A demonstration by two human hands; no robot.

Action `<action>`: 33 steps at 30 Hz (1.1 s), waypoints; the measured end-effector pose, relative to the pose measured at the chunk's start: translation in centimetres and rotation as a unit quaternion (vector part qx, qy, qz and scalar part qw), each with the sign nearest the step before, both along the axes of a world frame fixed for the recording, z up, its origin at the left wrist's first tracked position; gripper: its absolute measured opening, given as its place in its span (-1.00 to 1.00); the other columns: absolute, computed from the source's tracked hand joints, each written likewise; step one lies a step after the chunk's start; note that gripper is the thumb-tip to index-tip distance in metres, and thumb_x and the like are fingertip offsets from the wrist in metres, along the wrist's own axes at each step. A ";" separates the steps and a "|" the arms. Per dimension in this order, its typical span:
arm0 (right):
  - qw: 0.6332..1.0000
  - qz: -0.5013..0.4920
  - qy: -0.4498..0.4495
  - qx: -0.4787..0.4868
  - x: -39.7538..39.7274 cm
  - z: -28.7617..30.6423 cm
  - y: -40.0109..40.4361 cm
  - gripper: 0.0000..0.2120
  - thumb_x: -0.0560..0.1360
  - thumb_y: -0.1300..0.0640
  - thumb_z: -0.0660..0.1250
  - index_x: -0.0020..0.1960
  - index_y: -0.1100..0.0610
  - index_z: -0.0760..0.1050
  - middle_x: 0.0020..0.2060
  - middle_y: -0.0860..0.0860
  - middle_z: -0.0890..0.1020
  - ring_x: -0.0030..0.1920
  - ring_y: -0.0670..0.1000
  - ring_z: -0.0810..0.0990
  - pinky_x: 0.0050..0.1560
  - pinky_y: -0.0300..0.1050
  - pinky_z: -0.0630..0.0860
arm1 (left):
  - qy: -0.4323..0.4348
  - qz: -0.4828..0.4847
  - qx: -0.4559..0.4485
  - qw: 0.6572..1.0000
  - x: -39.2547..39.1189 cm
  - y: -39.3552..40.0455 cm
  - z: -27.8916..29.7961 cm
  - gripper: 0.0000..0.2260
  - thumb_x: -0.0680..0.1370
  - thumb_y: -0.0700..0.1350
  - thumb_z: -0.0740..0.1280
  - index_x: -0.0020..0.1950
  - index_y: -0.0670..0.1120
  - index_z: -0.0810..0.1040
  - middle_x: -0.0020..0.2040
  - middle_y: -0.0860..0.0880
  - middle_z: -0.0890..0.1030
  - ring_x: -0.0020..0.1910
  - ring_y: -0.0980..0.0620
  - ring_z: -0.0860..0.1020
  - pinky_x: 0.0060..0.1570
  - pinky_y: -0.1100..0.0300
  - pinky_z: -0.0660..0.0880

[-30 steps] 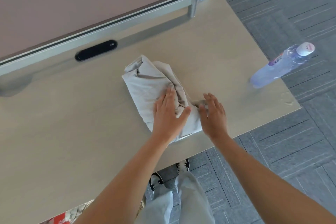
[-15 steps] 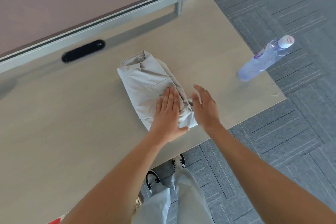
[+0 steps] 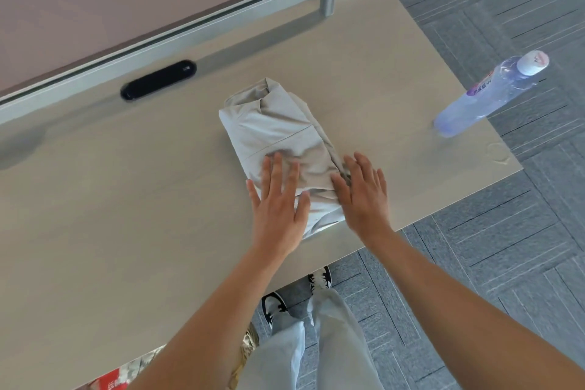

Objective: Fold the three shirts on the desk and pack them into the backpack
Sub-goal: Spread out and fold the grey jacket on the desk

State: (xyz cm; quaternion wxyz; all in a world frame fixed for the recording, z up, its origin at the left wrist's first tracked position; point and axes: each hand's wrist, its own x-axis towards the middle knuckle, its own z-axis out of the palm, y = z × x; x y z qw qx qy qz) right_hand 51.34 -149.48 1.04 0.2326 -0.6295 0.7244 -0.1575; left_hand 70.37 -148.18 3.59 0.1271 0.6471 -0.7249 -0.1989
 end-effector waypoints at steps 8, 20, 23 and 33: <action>0.999 -0.032 -0.002 -0.025 -0.6 -3.8 1.7 -0.38 0.73 -0.27 -0.13 0.63 0.05 0.26 0.59 0.10 0.33 0.60 0.11 0.27 0.56 0.26 0.24 | -0.101 0.030 -0.020 0.994 -2.5 -4.8 -2.0 -0.35 0.65 0.28 0.07 0.70 0.10 0.02 0.71 -0.04 -0.18 0.66 -0.07 -0.28 0.53 -0.45 -0.14; 0.987 -0.080 -0.116 -0.072 -1.3 -1.3 0.1 -0.47 0.71 -0.11 0.02 0.60 0.10 0.30 0.59 0.08 0.35 0.59 0.06 0.28 0.55 0.29 0.24 | -0.142 0.029 -0.013 0.989 -2.7 -5.2 -3.6 -0.33 0.66 0.35 0.01 0.71 0.12 -0.01 0.70 -0.06 -0.21 0.67 -0.08 -0.27 0.52 -0.45 -0.10; 0.979 -0.090 -0.152 -0.098 0.2 0.7 -2.4 -0.50 0.73 -0.04 0.00 0.60 0.12 0.30 0.57 0.07 0.38 0.59 0.05 0.30 0.56 0.25 0.25 | -0.133 0.029 -0.012 0.991 -2.8 -5.1 -3.6 -0.33 0.65 0.35 0.04 0.70 0.12 0.01 0.71 -0.07 -0.19 0.67 -0.07 -0.27 0.52 -0.44 -0.10; 0.994 -0.107 -0.009 -0.028 3.5 -1.6 -4.5 -0.37 0.70 -0.18 -0.17 0.65 0.08 0.21 0.63 0.09 0.28 0.64 0.08 0.17 0.64 0.17 0.05 | -0.035 0.033 -0.004 0.999 0.3 -6.7 -3.4 -0.45 0.71 0.15 -0.06 0.70 0.12 -0.05 0.70 0.10 -0.18 0.65 0.07 -0.30 0.54 -0.45 -0.13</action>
